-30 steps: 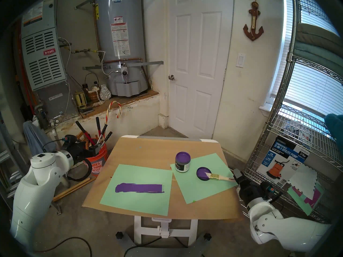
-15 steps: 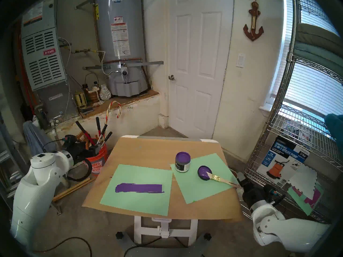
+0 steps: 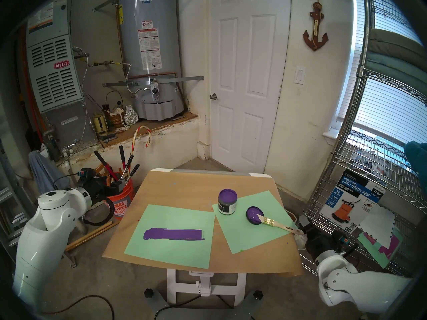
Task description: Pick up brush, dip the brush into paint, and paint the wood
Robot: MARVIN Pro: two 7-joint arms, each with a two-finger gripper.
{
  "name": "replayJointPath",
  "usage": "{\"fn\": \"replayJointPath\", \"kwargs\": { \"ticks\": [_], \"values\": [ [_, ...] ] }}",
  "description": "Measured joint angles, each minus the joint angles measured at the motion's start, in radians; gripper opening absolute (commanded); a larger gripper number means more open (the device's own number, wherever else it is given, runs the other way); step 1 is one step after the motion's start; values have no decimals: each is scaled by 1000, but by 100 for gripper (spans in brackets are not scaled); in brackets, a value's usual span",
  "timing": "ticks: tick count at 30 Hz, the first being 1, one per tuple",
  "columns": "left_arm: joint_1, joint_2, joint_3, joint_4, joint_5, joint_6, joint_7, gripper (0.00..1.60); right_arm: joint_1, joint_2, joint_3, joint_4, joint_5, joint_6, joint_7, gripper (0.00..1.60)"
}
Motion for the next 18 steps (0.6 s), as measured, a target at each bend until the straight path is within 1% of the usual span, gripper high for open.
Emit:
{"fn": "replayJointPath", "kwargs": {
  "ticks": [4, 5, 8, 9, 10, 14, 18],
  "values": [
    [0, 0, 0, 0, 0, 0, 0, 160, -12, 10, 9, 3, -23, -37, 0, 160],
    [0, 0, 0, 0, 0, 0, 0, 160, -26, 20, 21, 3, -58, -76, 0, 160],
    [0, 0, 0, 0, 0, 0, 0, 160, -42, 32, 40, 1, -101, -117, 0, 160],
    [0, 0, 0, 0, 0, 0, 0, 160, -53, 40, 53, -4, -133, -145, 0, 160],
    [0, 0, 0, 0, 0, 0, 0, 160, -54, 41, 56, -5, -140, -150, 0, 160],
    [0, 0, 1, 1, 0, 0, 0, 160, -70, 56, 83, -30, -223, -199, -2, 160],
    [0, 0, 1, 1, 0, 0, 0, 160, -70, 70, 97, -78, -305, -217, -5, 160]
  ]
}}
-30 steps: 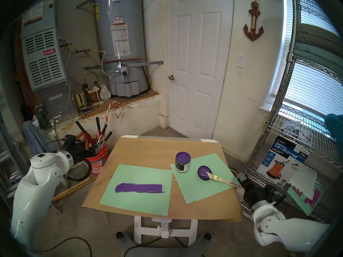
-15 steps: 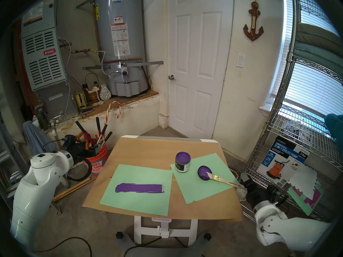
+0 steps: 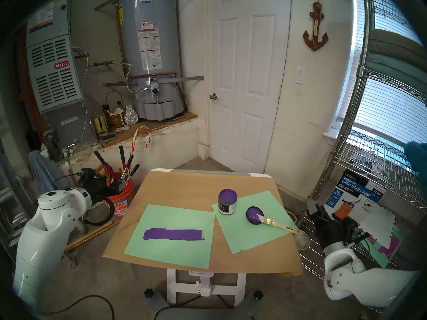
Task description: Pick up brush, dip the brush into paint, and paint the wood
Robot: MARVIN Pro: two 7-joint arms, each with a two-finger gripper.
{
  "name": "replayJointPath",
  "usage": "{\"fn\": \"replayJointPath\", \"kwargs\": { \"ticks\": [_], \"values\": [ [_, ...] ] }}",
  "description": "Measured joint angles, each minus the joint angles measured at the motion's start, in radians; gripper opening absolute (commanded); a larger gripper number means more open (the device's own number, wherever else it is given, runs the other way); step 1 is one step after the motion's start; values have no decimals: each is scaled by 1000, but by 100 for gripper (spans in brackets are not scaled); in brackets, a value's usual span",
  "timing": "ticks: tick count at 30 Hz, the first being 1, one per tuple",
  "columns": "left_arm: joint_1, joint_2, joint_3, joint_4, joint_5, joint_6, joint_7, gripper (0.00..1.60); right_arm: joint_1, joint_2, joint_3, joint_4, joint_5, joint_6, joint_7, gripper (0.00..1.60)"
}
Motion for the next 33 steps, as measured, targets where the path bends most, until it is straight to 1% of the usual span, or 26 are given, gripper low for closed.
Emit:
{"fn": "replayJointPath", "kwargs": {
  "ticks": [4, 7, 11, 14, 19, 20, 22, 25, 26, 33],
  "values": [
    [0, 0, 0, 0, 0, 0, 0, 160, 7, 9, 5, -43, -56, -6, -16, 160],
    [0, 0, 0, 0, 0, 0, 0, 160, 22, 19, 7, -92, -124, -10, -51, 160],
    [0, 0, 0, 0, 0, 0, 0, 160, 41, 28, 7, -129, -187, -8, -86, 160],
    [0, 0, 0, 0, 0, 0, 0, 160, 62, 33, 6, -157, -231, 8, -121, 160],
    [0, 0, 0, 1, 0, 0, 0, 160, 101, 37, 5, -193, -292, 66, -184, 160],
    [0, 0, 0, 1, 0, 0, 0, 160, 117, 38, 5, -202, -312, 89, -209, 160],
    [0, 0, 0, 1, 0, 0, 0, 160, 132, 38, 5, -209, -328, 111, -231, 160],
    [0, 0, 0, 1, 0, 0, 0, 160, 163, 38, 7, -220, -352, 157, -274, 160],
    [0, 0, 0, 1, 0, 0, 0, 160, 183, 38, 9, -226, -364, 189, -298, 160],
    [0, 0, 1, 2, 0, 0, 0, 160, 248, 38, 9, -249, -397, 295, -349, 160]
  ]
}}
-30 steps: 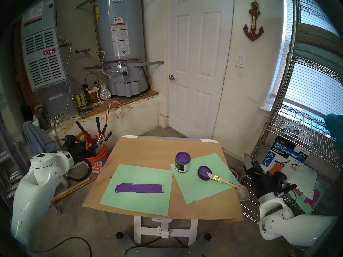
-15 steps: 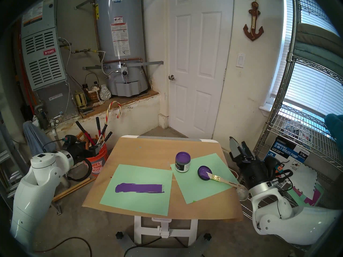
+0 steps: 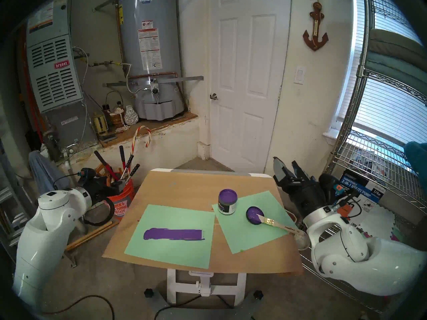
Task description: Pick up brush, dip the brush into paint, and paint the wood
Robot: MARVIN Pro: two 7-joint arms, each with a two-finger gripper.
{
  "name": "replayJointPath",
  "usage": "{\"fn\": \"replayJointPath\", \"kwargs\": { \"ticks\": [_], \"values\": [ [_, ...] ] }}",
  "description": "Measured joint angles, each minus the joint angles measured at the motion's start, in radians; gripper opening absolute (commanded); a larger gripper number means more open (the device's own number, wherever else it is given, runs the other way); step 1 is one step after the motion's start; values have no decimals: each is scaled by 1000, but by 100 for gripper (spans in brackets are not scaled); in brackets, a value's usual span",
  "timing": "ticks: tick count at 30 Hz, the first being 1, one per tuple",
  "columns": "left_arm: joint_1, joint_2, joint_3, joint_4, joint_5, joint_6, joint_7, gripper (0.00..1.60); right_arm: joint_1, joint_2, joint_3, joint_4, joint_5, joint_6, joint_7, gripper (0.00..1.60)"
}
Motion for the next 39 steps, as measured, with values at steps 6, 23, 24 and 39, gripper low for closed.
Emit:
{"fn": "replayJointPath", "kwargs": {
  "ticks": [6, 23, 24, 39],
  "values": [
    [0, 0, 0, 1, 0, 0, 0, 160, 54, -8, -8, -27, -22, 88, -28, 160],
    [0, 0, 2, 4, 0, 0, 0, 160, 186, -53, -31, -64, -54, 269, -71, 160],
    [0, 0, 2, 4, 0, 0, 0, 160, 190, -55, -33, -65, -55, 274, -72, 160],
    [-1, 0, 4, 8, 0, 0, -1, 160, 271, -125, -120, -40, -71, 385, -100, 160]
  ]
}}
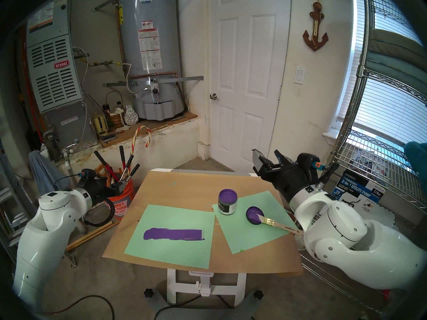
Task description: Pick up brush, dip the brush into paint, and paint the wood
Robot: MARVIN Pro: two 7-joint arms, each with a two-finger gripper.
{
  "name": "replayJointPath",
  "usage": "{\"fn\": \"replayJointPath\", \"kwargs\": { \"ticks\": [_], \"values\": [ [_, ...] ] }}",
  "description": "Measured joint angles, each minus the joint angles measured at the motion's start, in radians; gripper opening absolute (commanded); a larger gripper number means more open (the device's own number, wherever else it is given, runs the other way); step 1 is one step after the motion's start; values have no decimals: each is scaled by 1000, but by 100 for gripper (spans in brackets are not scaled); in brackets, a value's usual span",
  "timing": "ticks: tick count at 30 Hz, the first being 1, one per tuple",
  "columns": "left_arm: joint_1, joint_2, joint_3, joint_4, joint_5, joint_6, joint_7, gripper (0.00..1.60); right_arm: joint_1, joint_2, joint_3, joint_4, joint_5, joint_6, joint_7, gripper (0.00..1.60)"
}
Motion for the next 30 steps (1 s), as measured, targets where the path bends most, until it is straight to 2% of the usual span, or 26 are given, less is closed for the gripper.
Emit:
{"fn": "replayJointPath", "kwargs": {
  "ticks": [13, 30],
  "values": [
    [-1, 0, 0, 0, 0, 0, 0, 160, 110, -123, -106, 122, -40, 85, -23, 160],
    [-1, 1, 0, -1, 0, 0, 0, 160, 273, -322, -234, 255, -178, 149, -74, 160]
  ]
}}
